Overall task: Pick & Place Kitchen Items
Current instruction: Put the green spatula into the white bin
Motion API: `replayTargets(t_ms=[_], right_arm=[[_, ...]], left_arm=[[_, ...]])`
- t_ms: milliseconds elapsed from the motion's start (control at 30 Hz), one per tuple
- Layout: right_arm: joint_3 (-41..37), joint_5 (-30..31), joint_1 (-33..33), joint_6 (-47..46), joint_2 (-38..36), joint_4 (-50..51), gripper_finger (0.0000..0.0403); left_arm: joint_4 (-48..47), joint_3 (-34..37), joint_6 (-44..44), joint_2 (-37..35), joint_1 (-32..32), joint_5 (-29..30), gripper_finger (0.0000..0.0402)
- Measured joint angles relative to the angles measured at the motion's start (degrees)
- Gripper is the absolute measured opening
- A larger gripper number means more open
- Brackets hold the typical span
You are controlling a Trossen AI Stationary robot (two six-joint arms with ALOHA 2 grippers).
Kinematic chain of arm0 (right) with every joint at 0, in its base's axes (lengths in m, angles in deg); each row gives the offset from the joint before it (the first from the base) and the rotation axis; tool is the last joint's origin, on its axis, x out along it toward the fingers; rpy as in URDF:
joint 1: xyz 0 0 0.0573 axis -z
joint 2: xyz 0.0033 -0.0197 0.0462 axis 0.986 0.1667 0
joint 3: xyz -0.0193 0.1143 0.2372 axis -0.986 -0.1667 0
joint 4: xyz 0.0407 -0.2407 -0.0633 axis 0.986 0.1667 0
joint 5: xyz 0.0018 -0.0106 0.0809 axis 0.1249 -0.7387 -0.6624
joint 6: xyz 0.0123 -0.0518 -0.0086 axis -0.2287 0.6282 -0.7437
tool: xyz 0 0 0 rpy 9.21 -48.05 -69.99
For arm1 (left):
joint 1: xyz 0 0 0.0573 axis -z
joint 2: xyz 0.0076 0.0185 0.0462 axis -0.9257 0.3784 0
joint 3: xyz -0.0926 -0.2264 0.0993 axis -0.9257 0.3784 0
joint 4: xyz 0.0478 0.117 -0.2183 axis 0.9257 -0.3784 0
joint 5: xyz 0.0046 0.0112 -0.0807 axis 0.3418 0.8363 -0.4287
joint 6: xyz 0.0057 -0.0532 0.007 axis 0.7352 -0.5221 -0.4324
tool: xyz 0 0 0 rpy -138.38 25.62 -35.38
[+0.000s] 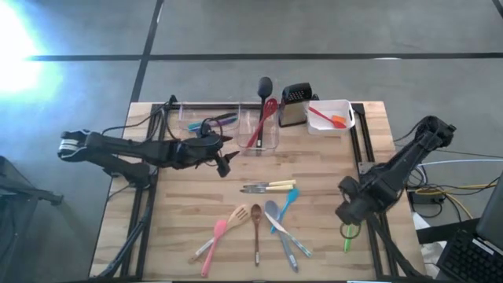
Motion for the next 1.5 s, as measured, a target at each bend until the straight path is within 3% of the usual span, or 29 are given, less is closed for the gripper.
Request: replayTargets(t_ms=[333, 733, 967, 1500], right_arm=[[-6.0, 0.0, -8.7, -23.6, 0.2, -16.4, 0.0219], [-17.6, -7.1, -9.1, -34.0, 0.2, -28.9, 0.0219], [-23.0, -6.9, -8.8, -32.5, -0.1, -39.4, 0.0219], [-23.3, -5.3, -1.1, -17.9, 0.2, -42.4, 0.0219]], left_arm=[[0.9, 0.3, 4.1, -0.4, 0.0, -0.1, 0.0275], [0.4, 0.3, 5.4, -0.4, 0.0, -0.2, 0.0274], [0.4, 0.3, 5.4, -0.4, 0.0, -1.0, 0.0274], [1.0, 0.3, 4.4, -0.4, 0.0, -0.9, 0.0274]])
